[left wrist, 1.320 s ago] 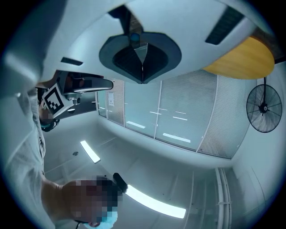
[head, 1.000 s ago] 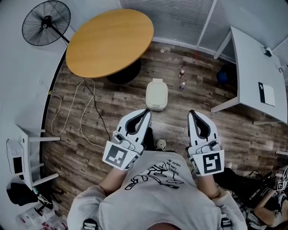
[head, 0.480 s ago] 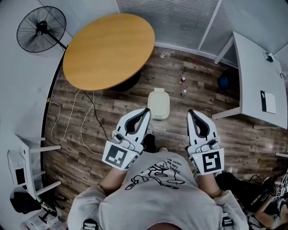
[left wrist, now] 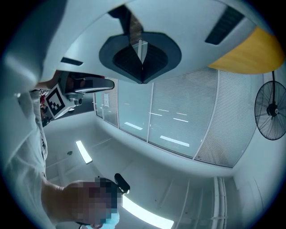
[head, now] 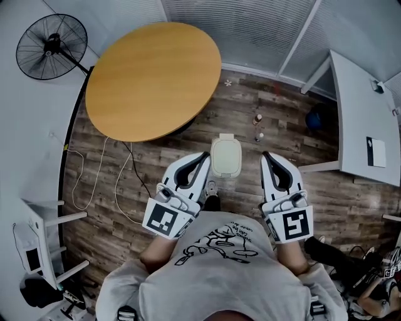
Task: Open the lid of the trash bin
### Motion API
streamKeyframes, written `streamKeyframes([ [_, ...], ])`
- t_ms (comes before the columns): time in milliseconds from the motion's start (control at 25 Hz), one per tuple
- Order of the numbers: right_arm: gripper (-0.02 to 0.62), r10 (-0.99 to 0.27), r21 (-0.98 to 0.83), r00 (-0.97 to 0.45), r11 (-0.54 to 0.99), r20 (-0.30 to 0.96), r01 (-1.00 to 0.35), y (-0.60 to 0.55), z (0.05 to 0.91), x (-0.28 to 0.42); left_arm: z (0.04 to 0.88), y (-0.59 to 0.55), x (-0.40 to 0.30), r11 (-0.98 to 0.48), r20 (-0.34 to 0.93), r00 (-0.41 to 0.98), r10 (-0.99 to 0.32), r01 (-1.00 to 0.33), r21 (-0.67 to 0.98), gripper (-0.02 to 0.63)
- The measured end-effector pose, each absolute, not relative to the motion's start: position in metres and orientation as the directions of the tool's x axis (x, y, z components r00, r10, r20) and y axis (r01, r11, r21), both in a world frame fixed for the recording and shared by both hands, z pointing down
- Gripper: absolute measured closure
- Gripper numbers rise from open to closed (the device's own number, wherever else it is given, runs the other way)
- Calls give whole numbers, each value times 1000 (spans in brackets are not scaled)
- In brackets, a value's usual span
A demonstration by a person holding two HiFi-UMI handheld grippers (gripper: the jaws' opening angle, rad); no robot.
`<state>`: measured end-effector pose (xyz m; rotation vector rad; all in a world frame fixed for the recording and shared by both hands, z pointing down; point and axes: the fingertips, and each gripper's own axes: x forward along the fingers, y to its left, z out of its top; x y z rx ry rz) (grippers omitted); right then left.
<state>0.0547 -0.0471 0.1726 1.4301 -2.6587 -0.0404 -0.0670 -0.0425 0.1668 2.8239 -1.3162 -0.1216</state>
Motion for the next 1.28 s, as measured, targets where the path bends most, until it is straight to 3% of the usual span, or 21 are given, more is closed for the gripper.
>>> streamKeyframes([
  [560,589,-854,82,-512,519,89,-851,-113,173,27,172,-109,-93,-672,-57,670,-741,-738,61,586],
  [1280,589,-853,88,-515,521,83,-849,-134,169,66,165,-134,-60,-666,-63,663,-746,-745,39,586],
])
